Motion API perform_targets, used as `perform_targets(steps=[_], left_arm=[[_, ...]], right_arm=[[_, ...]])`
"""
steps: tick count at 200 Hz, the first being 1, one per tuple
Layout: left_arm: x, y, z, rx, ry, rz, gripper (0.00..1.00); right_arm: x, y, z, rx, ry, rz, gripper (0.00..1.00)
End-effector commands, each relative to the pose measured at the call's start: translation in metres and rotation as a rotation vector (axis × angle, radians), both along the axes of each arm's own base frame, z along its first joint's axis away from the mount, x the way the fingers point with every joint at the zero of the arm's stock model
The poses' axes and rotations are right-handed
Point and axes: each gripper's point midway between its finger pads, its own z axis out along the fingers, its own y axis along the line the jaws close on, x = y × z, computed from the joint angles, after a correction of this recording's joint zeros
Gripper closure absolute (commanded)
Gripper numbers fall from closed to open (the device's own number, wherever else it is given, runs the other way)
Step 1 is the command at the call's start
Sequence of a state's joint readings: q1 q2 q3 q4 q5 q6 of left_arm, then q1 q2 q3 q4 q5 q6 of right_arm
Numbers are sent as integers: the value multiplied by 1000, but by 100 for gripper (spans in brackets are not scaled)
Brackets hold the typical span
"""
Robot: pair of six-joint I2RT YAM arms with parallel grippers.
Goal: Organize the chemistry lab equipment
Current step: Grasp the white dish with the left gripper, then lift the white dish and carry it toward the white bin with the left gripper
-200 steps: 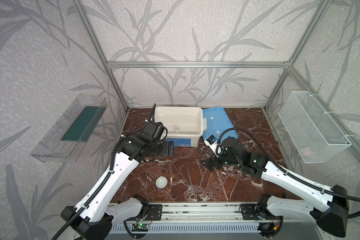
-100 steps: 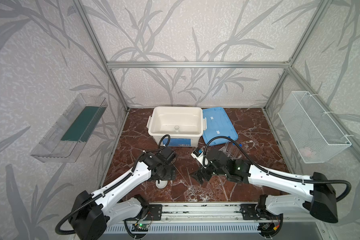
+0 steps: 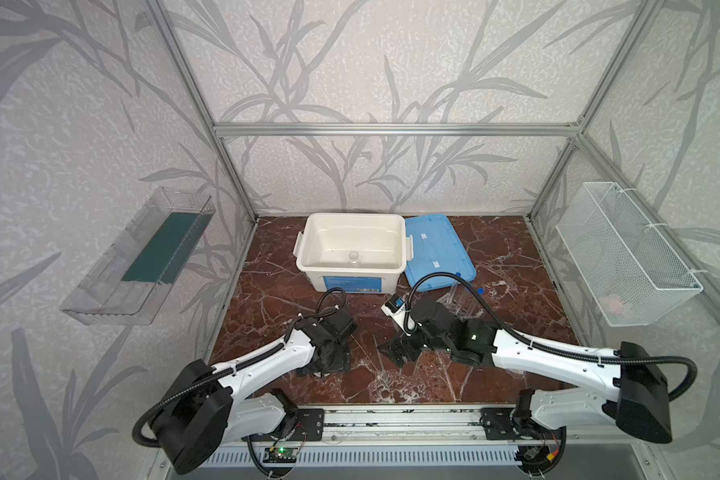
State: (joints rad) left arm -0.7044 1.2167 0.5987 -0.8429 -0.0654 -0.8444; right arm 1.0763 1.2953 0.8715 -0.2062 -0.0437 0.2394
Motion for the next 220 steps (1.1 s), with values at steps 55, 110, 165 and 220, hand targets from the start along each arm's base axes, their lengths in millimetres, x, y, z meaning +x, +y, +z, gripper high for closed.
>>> perform_targets(steps=[55,110,165,220], left_arm=[[5,-5,-21,2,-8,28,20],[4,2,-24,57,8,22,25],[1,3,-24,54,8,27,31],[3,-4,-21,17,-3,33,38]], right_arm=[[1,-2,-7,-21,-2,-19,1],[1,3,-9,-13,13,-10,0],[1,5,-12,-18,15,-10,0],[2,6,-11,-14,14,-9,0]])
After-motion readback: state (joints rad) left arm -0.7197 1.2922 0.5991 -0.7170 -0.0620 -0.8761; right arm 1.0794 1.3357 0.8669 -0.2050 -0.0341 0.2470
